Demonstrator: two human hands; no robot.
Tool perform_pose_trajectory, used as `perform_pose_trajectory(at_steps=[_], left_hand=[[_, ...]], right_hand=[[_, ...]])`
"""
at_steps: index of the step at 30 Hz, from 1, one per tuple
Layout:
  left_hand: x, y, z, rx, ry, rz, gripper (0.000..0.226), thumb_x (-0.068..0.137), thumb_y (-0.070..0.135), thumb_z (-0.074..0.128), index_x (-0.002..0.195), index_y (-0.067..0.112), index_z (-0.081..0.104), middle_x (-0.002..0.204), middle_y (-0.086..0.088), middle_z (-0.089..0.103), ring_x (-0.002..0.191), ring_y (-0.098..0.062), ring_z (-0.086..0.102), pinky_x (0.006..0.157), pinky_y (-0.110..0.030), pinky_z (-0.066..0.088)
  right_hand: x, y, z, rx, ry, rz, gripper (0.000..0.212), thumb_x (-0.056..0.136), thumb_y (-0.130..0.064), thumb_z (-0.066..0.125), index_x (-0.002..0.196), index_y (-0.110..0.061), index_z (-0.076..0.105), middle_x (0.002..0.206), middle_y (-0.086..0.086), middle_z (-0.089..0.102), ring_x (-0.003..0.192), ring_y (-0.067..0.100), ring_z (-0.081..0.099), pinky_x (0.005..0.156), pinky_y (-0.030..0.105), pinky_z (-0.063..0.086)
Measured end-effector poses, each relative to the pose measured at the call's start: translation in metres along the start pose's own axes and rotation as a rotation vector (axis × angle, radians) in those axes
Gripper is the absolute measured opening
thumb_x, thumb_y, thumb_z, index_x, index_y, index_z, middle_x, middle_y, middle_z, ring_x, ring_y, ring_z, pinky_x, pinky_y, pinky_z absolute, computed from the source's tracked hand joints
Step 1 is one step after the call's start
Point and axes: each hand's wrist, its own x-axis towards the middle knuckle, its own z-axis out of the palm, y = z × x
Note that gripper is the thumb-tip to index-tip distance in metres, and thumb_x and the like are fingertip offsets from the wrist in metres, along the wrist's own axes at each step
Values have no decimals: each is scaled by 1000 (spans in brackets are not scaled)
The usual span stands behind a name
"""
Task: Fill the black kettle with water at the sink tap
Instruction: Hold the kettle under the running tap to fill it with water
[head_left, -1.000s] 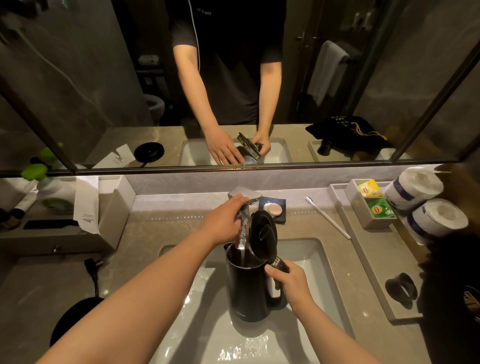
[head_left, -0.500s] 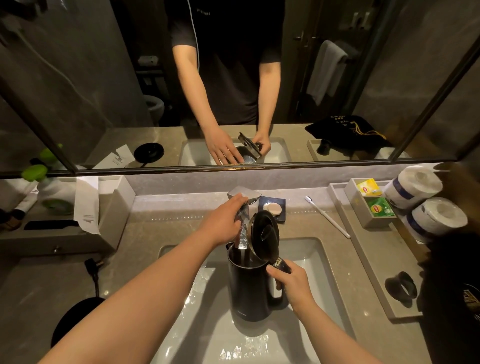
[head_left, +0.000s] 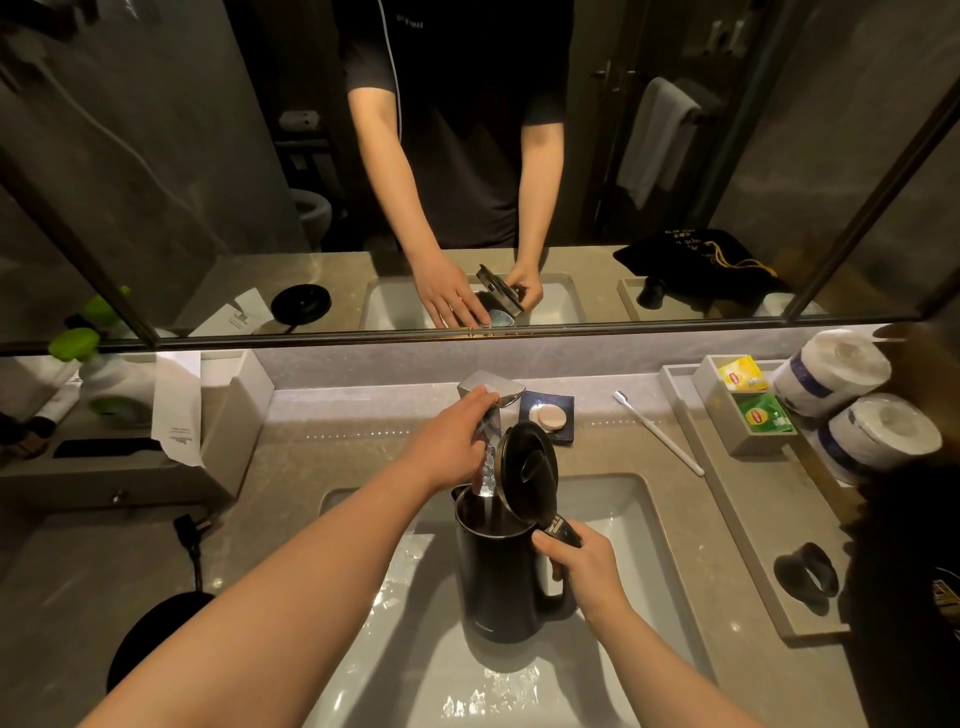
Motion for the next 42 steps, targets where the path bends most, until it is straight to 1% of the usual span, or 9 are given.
perform_pose_trajectory(at_steps=[5,9,16,20,25,29,33,37,42], left_hand=[[0,1,0,-3,-8,1,70,86,12,55,147,32,26,159,4,23,138,-21,34,107,-39,35],[0,2,0,-2,-3,0,69,86,13,55,147,32,27,159,4,23,138,-21,34,106,-38,35],[-1,2,0,5,5,-4,69,87,14,55,147,31,26,159,3,22,138,-21,33,106,-36,33],[-2,2,0,1,0,-8,70,87,13,55,148,32,26,159,4,22,139,-21,32,107,-37,33],[-1,3,-2,2,0,-16,70,86,11,54,147,32,26,159,3,23,139,-22,32,107,-39,34],[-2,3,-1,8,5,-21,71,86,11,55,147,33,26,159,4,22,139,-22,32,106,-38,34],[-1,3,-2,1,-1,-10,69,86,11,55,146,31,27,159,2,23,139,-23,31,108,-40,32],[-2,4,-2,8,-4,-12,69,86,11,55,146,31,28,158,1,24,139,-23,32,108,-41,34],[-1,3,-2,7,-4,-15,69,86,11,55,146,32,27,158,2,24,139,-23,32,107,-42,35]], right_hand=[[1,2,0,9,-3,1,21,79,-21,78,63,-17,65,48,-6,58,48,14,51,52,27,46],[2,3,-2,10,-6,1,20,78,-22,79,68,-11,66,49,-3,58,47,14,51,52,28,46],[2,3,-4,0,1,0,16,79,-22,78,69,-14,68,50,-6,61,48,13,52,51,25,47],[1,2,-4,9,8,-4,20,79,-19,78,63,-18,66,49,-6,59,48,16,50,52,27,46],[2,0,-1,9,27,-5,30,79,-18,79,54,-28,64,47,-10,60,50,16,52,51,25,46],[1,-1,-1,19,21,-9,34,79,-16,78,50,-29,65,47,-9,59,49,15,51,51,26,45],[0,-2,0,17,32,-6,31,79,-15,78,54,-27,64,47,-10,59,50,17,51,51,26,44],[-1,-3,0,8,31,-2,24,80,-16,77,62,-22,64,48,-11,60,53,19,52,52,26,45],[-1,-2,1,7,34,8,18,81,-17,77,67,-20,66,56,-8,62,59,20,54,54,27,46]])
